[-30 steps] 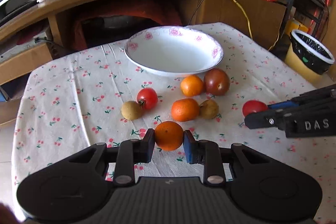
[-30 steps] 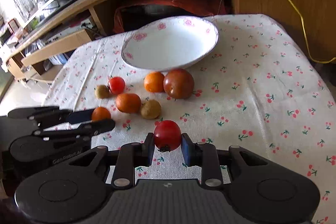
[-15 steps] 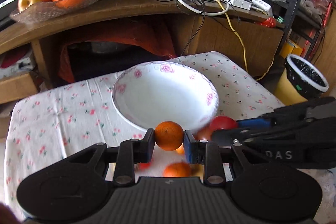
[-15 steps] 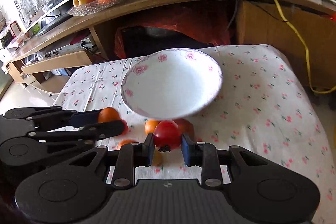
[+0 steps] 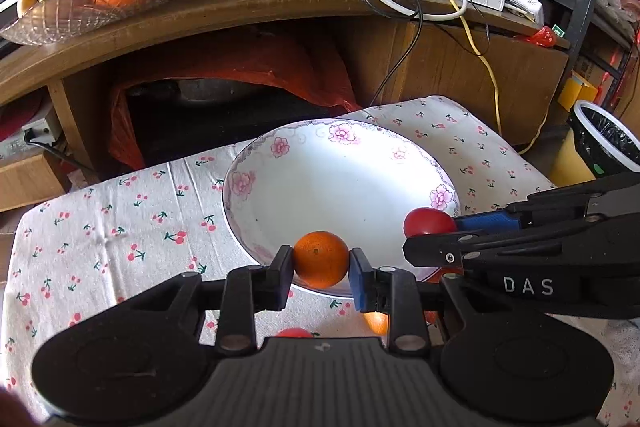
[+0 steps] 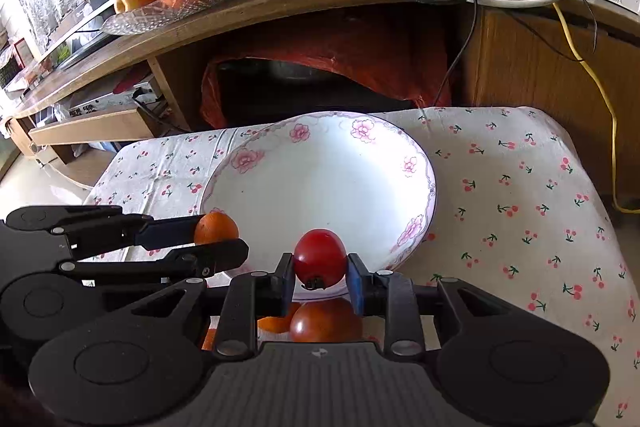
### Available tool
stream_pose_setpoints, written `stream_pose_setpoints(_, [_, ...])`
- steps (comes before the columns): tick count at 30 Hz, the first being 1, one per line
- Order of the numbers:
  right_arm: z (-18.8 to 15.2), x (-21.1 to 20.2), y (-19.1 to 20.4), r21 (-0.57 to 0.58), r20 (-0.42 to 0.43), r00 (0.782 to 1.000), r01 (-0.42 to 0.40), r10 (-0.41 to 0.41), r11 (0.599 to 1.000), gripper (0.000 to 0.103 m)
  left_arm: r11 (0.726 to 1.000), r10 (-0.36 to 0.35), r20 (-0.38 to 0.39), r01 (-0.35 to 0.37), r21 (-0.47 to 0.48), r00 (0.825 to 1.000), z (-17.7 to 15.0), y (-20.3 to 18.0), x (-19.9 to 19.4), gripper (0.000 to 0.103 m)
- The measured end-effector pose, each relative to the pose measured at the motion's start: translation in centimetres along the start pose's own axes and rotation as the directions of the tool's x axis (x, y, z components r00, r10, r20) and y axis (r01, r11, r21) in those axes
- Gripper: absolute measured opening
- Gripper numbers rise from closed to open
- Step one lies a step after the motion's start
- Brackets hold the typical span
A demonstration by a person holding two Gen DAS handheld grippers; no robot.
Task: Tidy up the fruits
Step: 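Carry both fruits over the white bowl and open both tools to drop them, then grasp a small brown fruit with the right tool while the left grasps an orange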
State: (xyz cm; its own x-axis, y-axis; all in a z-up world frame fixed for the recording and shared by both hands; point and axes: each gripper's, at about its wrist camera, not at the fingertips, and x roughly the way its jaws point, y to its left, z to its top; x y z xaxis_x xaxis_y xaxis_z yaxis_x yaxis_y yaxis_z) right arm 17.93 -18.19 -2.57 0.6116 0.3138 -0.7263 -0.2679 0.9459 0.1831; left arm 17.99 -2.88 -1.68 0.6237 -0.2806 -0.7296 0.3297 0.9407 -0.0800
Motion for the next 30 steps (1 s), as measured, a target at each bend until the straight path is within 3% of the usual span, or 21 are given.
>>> stream_pose_setpoints(8, [0.1, 0.1, -0.1, -0.003, 0.011, 1.0, 0.008, -0.007, 1.0, 0.027, 1.0, 0.018, -0.004, -0.018, -0.015, 1.0, 0.2, 0.2, -0.1, 0.043])
stream_pose_setpoints(17, [0.5, -1.5, -0.2, 0.012, 0.053, 0.999, -0.003, 0.002, 1.0, 0.027, 0.999, -0.014, 0.027, 0.015, -0.035, 1.0, 0.6, 0.5, -1.9, 0.051])
stream_pose_setpoints(20, [0.3, -2.4, -0.1, 0.011, 0.066, 0.998, -0.013, 0.012, 1.0, 0.032, 0.999, -0.025, 0.043, 0.027, -0.035, 0.999, 0.6, 0.7, -3.0, 0.057])
stream_pose_setpoints(30, [-2.9, -4.2, 0.3, -0.037, 0.012, 0.999, -0.035, 0.035, 0.999, 0.032, 0.996, -0.08, 0.004, 0.08, 0.026, 0.997, -1.7, 0.3, -5.4, 0.057])
